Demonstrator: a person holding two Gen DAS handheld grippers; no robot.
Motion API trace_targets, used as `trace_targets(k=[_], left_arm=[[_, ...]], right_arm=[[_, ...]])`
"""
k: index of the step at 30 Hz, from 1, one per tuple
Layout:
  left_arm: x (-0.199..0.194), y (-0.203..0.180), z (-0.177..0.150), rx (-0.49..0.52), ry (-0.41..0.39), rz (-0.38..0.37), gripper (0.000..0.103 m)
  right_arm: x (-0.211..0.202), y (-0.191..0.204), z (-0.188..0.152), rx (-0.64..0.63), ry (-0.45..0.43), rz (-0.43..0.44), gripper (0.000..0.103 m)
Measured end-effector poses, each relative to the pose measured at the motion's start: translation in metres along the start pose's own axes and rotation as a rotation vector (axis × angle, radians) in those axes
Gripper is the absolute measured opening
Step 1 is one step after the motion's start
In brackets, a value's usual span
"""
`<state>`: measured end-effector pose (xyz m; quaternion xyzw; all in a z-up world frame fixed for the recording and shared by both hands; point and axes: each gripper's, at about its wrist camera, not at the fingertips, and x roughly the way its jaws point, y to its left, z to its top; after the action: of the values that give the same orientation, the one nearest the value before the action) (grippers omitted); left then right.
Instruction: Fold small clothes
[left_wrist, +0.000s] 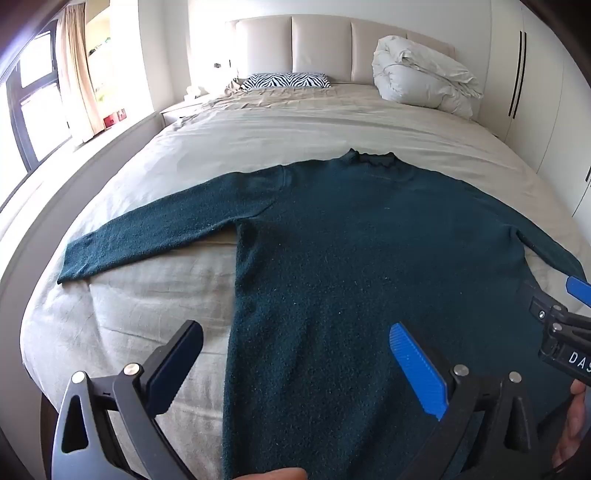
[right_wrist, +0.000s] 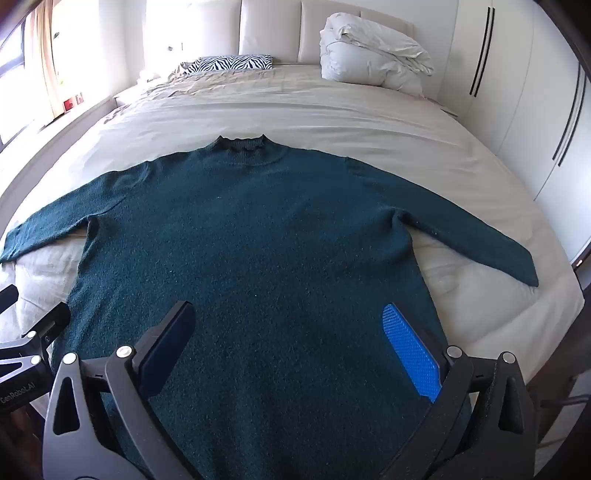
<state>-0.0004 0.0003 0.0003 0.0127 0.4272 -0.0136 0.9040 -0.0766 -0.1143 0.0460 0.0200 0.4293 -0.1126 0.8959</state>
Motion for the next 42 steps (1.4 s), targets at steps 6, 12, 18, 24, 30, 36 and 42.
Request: trace_targets(k=[6, 12, 18, 24, 30, 36, 42], left_arm=[[-0.001, 0.0, 0.0, -0.006, 0.005, 0.0, 0.103], [0.001, 0.004, -0.001, -0.009, 0.009, -0.002, 0.103], [0.003, 0.004, -0.005, -0.01, 0.01, -0.001, 0.103], [0.003, 0.005, -0.008, -0.013, 0.015, -0.001, 0.103], [0.003, 0.005, -0.008, -0.013, 0.021, -0.003, 0.103], [0.003, 0.004, -0.008, -0.013, 0.02, -0.002, 0.103], [0.004, 0.005, -0.008, -0.014, 0.022, -0.002, 0.103]], right_arm=[[-0.002, -0.003, -0.002, 0.004, -0.005, 0.006, 0.103], [-0.001, -0.008, -0.006, -0.005, 0.0, 0.003, 0.103], [0.002, 0.001, -0.005, -0.012, 0.005, -0.003, 0.103], [0.003, 0.002, -0.006, -0.012, 0.005, -0.004, 0.103], [0.002, 0.003, -0.006, -0.011, 0.007, -0.004, 0.103], [0.002, 0.004, -0.007, -0.012, 0.008, -0.004, 0.103], [0.002, 0.004, -0.007, -0.011, 0.008, -0.004, 0.103]])
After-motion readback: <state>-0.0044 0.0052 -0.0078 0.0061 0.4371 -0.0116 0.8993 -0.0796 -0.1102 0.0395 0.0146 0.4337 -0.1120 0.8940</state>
